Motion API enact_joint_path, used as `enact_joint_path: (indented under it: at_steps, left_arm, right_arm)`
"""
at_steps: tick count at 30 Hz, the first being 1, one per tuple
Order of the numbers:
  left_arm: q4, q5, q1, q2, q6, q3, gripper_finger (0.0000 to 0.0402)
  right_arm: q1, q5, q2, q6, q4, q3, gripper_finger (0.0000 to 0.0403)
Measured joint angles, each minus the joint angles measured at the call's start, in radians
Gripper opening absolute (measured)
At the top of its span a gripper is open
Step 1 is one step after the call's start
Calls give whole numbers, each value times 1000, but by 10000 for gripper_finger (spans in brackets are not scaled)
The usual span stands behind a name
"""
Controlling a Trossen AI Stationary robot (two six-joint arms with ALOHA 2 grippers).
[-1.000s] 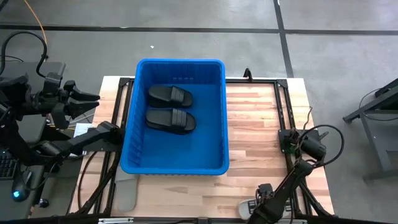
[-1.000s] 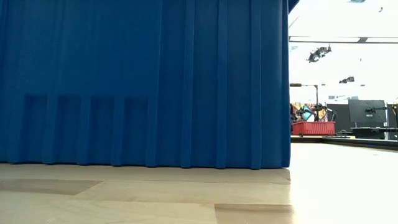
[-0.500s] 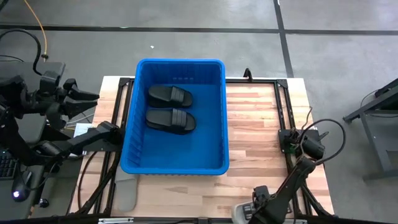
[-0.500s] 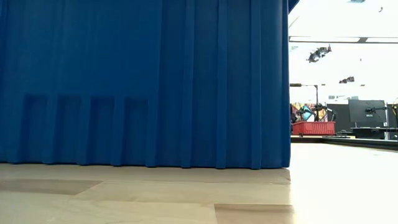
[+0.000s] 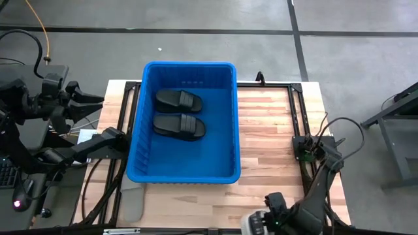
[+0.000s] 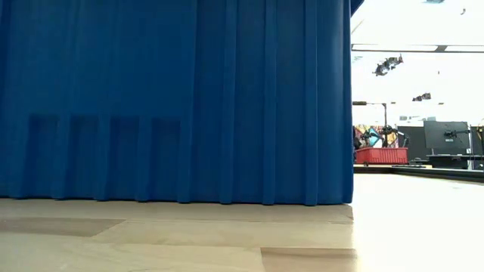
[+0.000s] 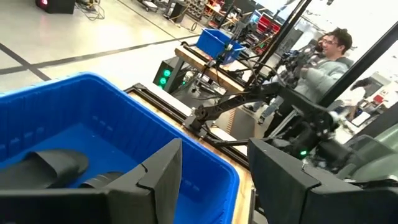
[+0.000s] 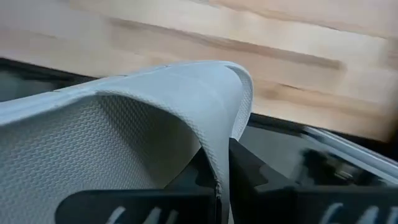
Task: Pick and place slides into bin
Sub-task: Put the right white slide into the blue container
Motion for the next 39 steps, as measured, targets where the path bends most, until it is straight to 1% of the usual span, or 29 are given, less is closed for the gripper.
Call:
enact_joint_path:
  at_steps: [2, 4, 7, 8, 10, 11, 13, 15, 19, 22, 24, 25, 28, 31, 34, 39]
  left_arm:
    - [-1, -5, 0, 0, 18, 0, 172]
    - [-3, -11, 0, 0, 29, 0, 172]
    - [-6, -13, 0, 0, 40, 0, 172]
    - [-6, -12, 0, 0, 43, 0, 172]
    - [-6, -12, 0, 0, 44, 0, 172]
    - [-7, -11, 0, 0, 45, 0, 172]
    - [-7, -11, 0, 0, 45, 0, 172]
    - [-7, -11, 0, 0, 44, 0, 172]
    - [-13, -8, 0, 0, 44, 0, 172]
    - [-26, -1, 0, 0, 37, 0, 172]
    - [-33, 1, 0, 0, 29, 0, 172]
    - [-34, 1, 0, 0, 27, 0, 172]
    - [-36, 1, 0, 0, 27, 0, 172]
    - [-36, 0, 0, 0, 27, 0, 172]
    - [-41, 0, 0, 0, 27, 0, 172]
    - [-39, -18, 0, 0, 27, 0, 172]
  right_arm:
    - [-9, 92, 2, -27, -1, 45, 0]
    - [-27, 217, 2, -51, -1, 83, 0]
    - [-74, 408, 2, -136, 5, 140, 0]
    - [-93, 460, -10, -175, 32, 137, 0]
    - [-133, 520, -39, -272, 106, 121, 0]
    - [-154, 520, -47, -319, 132, 122, 0]
    - [-197, 455, -52, -387, 143, 141, 0]
    - [-233, 408, -55, -451, 189, 137, 0]
    - [-298, 401, -57, -597, 275, 139, 0]
    - [-357, 360, -57, -639, 304, 140, 0]
    - [-395, 366, -57, -679, 365, 139, 0]
    - [-414, 387, -57, -708, 400, 139, 0]
    - [-478, 437, -63, -843, 514, 139, 0]
    - [-548, 436, -78, -947, 584, 139, 0]
    - [-611, 426, -83, -989, 563, 140, 0]
    - [-692, 366, -99, -1054, 533, 138, 0]
